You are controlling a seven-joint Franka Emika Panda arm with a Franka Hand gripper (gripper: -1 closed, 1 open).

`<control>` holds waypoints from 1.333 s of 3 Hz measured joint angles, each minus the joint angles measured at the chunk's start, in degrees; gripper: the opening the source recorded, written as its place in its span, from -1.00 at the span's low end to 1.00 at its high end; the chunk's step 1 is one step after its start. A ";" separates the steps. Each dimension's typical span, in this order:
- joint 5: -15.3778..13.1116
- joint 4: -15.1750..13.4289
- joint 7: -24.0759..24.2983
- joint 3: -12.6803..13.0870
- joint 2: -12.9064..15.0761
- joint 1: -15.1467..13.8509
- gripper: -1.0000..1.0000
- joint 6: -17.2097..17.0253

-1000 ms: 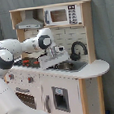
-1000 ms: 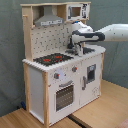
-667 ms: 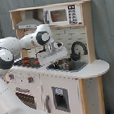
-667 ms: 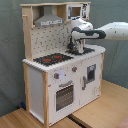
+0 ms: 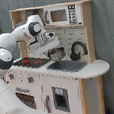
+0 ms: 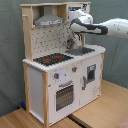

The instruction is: Play with the kitchen

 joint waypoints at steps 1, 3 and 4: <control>0.09 4.94 1.00 3.14 -0.02 0.76 -1.00 0.05; 0.25 11.18 1.72 12.47 -0.07 -0.45 -1.00 4.40; 0.25 14.77 1.67 17.17 -0.10 -2.47 -1.00 6.23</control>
